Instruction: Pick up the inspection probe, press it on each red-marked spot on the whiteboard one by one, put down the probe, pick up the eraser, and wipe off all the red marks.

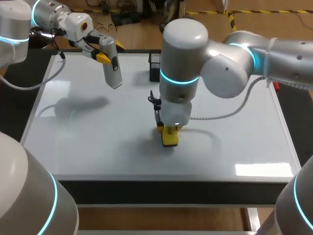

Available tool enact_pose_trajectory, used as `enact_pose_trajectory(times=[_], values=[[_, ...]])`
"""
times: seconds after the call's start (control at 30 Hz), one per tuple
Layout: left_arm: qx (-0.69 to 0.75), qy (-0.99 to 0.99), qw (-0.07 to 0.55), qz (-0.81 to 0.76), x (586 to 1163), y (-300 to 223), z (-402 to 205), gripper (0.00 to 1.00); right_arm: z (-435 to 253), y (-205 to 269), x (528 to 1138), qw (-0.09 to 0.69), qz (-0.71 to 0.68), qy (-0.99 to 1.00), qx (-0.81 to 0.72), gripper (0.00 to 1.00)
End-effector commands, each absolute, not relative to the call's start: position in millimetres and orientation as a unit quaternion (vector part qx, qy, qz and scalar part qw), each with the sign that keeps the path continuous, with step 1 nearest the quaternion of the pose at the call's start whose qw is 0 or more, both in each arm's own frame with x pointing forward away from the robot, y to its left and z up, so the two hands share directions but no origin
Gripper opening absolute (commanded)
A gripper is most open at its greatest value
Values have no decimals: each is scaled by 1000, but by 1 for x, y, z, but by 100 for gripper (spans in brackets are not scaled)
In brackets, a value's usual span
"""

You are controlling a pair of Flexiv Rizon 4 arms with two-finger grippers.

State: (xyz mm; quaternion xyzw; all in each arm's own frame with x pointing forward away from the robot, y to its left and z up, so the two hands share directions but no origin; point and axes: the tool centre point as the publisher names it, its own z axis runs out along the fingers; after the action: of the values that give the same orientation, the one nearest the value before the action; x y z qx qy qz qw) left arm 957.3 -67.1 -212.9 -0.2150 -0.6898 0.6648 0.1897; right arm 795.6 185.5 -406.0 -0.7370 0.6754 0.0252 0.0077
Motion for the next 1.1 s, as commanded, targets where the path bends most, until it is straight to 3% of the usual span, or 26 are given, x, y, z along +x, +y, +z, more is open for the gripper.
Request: enact_pose_trajectory(times=[0.03, 0.37, 1.1], values=[[-217, -689, 192, 665, 959, -67, -213, 0, -418, 191, 800, -1, 28, 676, -736, 0], [-217, -689, 192, 665, 959, -67, -213, 0, -427, 178, 802, -15, 29, 687, -726, 0], [-217, -689, 192, 665, 959, -67, -213, 0, -430, 103, 808, -35, 19, 745, -666, 0]])
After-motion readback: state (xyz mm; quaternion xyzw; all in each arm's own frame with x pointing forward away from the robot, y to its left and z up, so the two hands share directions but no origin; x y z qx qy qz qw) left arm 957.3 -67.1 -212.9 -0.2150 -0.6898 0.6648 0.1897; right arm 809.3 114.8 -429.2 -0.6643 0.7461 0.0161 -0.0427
